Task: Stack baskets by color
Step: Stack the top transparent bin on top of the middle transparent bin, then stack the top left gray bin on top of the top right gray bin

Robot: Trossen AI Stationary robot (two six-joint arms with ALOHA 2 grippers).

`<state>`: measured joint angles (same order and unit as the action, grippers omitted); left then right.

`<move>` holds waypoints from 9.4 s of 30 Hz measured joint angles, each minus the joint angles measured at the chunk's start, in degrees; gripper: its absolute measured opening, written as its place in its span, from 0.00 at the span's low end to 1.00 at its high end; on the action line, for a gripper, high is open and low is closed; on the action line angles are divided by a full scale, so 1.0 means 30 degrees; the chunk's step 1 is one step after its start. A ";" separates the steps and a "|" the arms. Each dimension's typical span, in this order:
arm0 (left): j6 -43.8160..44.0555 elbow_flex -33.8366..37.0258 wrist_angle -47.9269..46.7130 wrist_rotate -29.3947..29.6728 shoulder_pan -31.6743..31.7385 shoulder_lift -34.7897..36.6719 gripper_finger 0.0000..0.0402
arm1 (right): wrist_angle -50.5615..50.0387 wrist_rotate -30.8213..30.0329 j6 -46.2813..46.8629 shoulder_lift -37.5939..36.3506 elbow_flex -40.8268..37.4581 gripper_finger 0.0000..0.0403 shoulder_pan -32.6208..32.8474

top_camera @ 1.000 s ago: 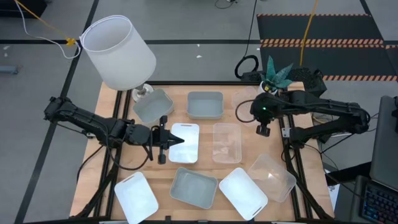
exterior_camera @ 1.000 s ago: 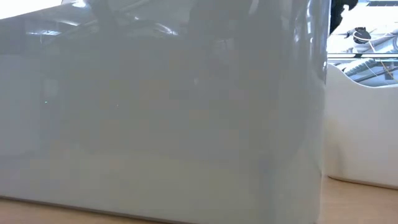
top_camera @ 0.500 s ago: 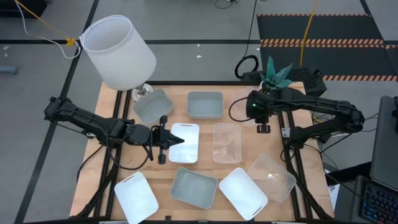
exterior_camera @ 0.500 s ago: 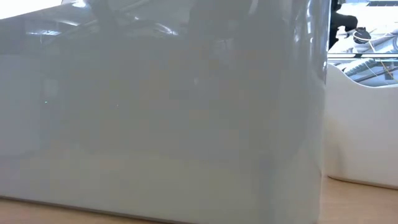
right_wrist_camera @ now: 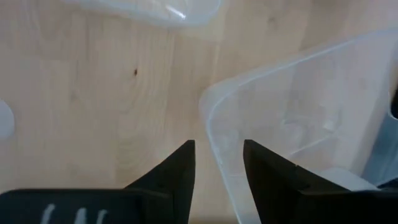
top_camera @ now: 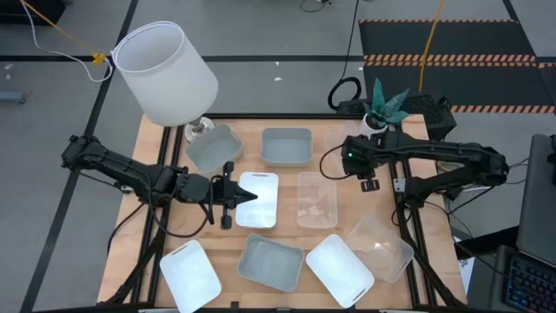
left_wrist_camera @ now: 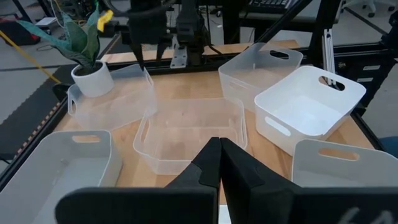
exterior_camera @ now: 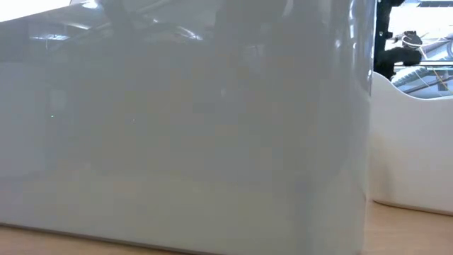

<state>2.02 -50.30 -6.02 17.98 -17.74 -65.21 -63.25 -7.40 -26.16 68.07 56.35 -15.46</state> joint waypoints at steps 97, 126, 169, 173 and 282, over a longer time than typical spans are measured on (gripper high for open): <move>0.0230 -0.0007 0.0043 0.0005 -0.0029 -0.0007 0.02 | -0.8884 -0.2967 1.8279 1.0777 2.0536 0.00 1.0984; 0.0503 -0.0007 0.0064 0.0000 -0.0029 -0.0007 0.02 | -0.8921 -0.4038 1.9466 1.3767 2.1517 0.00 1.4870; 0.0514 -0.0007 0.0079 0.0000 -0.0036 -0.0007 0.02 | -0.7507 -0.3432 1.8469 1.4252 1.7743 0.00 1.3818; 0.0510 -0.0007 0.0079 0.0000 -0.0029 -0.0007 0.02 | -0.7423 -0.3424 1.8378 1.4252 1.7743 0.00 1.3741; 0.0554 0.0000 0.0079 0.0011 -0.0029 -0.0007 0.02 | -0.2381 -0.1071 1.6493 1.3412 1.3562 0.31 1.2117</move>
<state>3.68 -50.30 -5.78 18.01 -17.82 -65.23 -70.39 -10.61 23.32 108.31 97.03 20.89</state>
